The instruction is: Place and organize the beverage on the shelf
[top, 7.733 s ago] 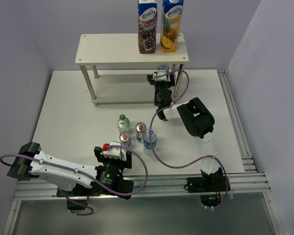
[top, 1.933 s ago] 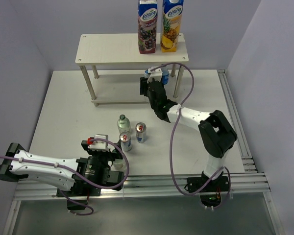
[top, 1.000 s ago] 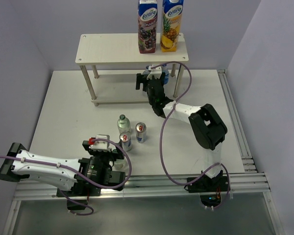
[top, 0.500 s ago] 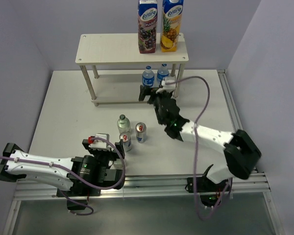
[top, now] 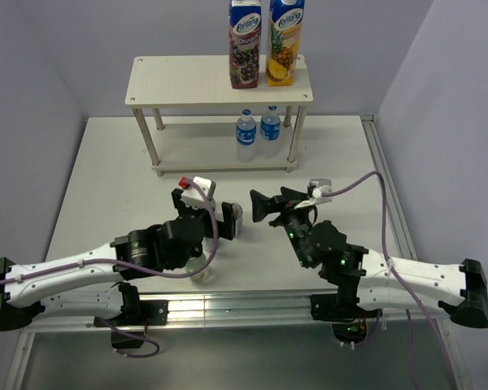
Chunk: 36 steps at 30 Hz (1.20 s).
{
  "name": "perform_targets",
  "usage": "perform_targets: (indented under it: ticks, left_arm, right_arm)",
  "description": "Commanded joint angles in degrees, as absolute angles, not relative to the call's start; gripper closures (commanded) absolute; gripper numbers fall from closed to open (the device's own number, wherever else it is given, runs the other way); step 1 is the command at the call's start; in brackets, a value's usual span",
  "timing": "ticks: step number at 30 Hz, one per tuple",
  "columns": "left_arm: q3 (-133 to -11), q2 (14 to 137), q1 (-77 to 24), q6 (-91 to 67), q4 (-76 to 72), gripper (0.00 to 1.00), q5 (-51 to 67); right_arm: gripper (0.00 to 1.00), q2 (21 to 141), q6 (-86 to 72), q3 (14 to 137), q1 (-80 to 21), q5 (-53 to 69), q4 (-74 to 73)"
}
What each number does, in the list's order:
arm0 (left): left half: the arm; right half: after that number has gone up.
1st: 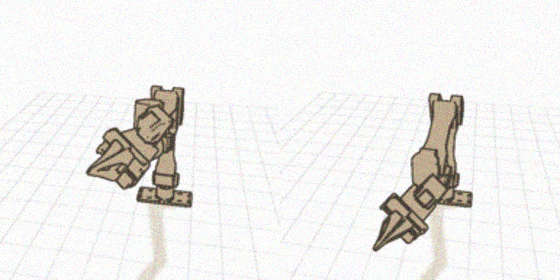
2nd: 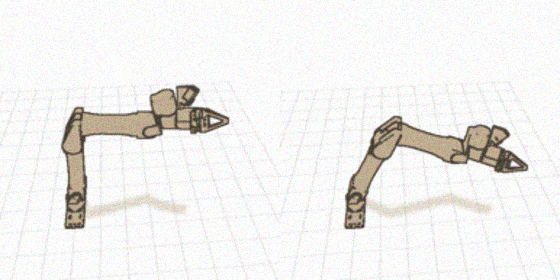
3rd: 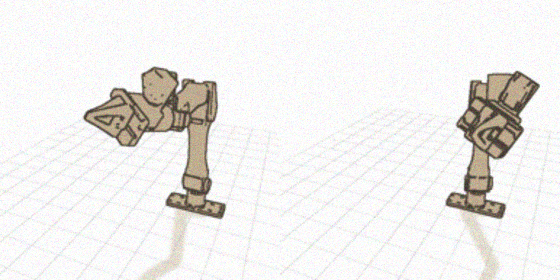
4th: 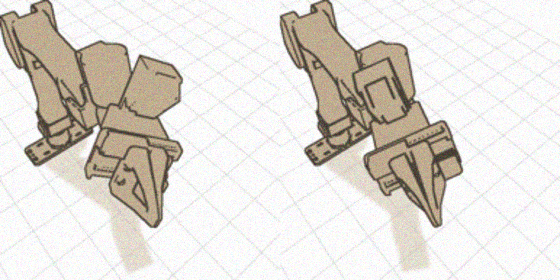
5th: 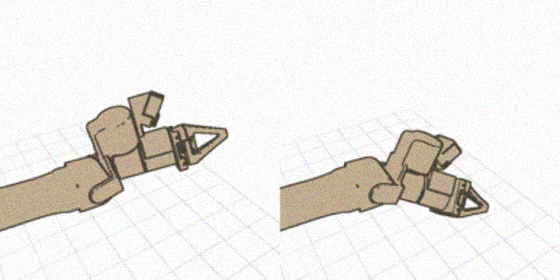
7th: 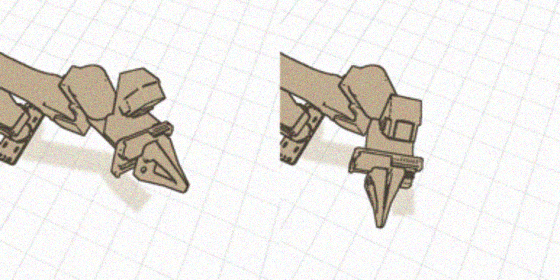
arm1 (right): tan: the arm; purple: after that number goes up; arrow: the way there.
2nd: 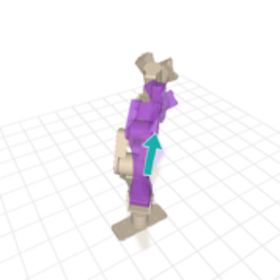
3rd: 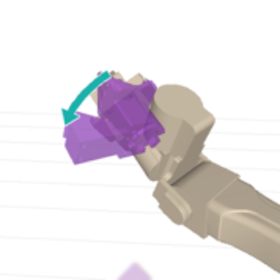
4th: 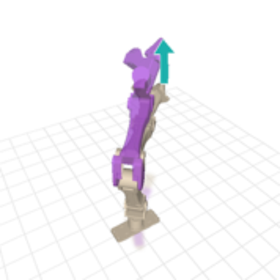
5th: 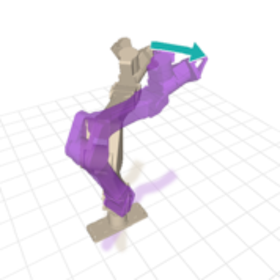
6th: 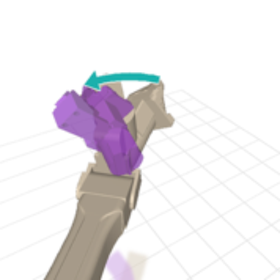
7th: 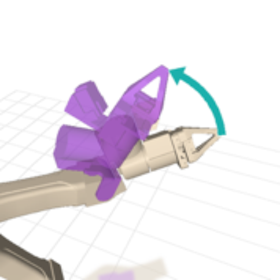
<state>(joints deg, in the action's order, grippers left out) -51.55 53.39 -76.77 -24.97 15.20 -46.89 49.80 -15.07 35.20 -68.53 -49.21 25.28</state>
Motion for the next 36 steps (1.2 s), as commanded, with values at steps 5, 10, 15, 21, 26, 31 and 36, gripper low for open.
perform_targets:
  ticks: [5, 10, 15, 21, 26, 31, 36]
  left_arm:
    - [-51.2, 54.5, -79.0, -46.8, 31.0, 0.01, -49.7]
    - [-51.1, 52.9, -86.4, -61.8, 44.0, 0.01, -53.9]
    - [-57.4, 60.1, -90.4, -76.1, 60.9, 0.01, -57.4]
    - [-61.5, 67.1, -95.6, -97.0, 78.5, 0.01, -59.6]
    - [-60.8, 66.6, -98.5, -99.2, 78.5, 0.01, -60.3]
    - [-61.7, 66.3, -99.0, -97.1, 78.6, 0.01, -61.8]
    - [-57.3, 63.7, -98.7, -100.9, 78.6, 0.01, -61.3]
  right_arm:
    - [0.0, 36.6, -23.2, 29.2, -75.4, -58.5, 9.5]
    - [0.0, 32.5, -25.0, 25.7, -76.8, -59.7, 6.0]
    - [0.0, 30.9, -25.8, 24.5, -76.8, -59.8, 4.1]
    - [0.0, 27.7, -27.2, 23.6, -77.0, -60.0, 1.2]
    - [0.0, 26.3, -28.3, 22.8, -77.0, -60.0, -1.1]
    - [0.0, 25.8, -29.4, 22.1, -77.1, -60.0, -2.5]
    - [0.0, 25.7, -29.9, 21.8, -77.1, -59.9, -2.8]
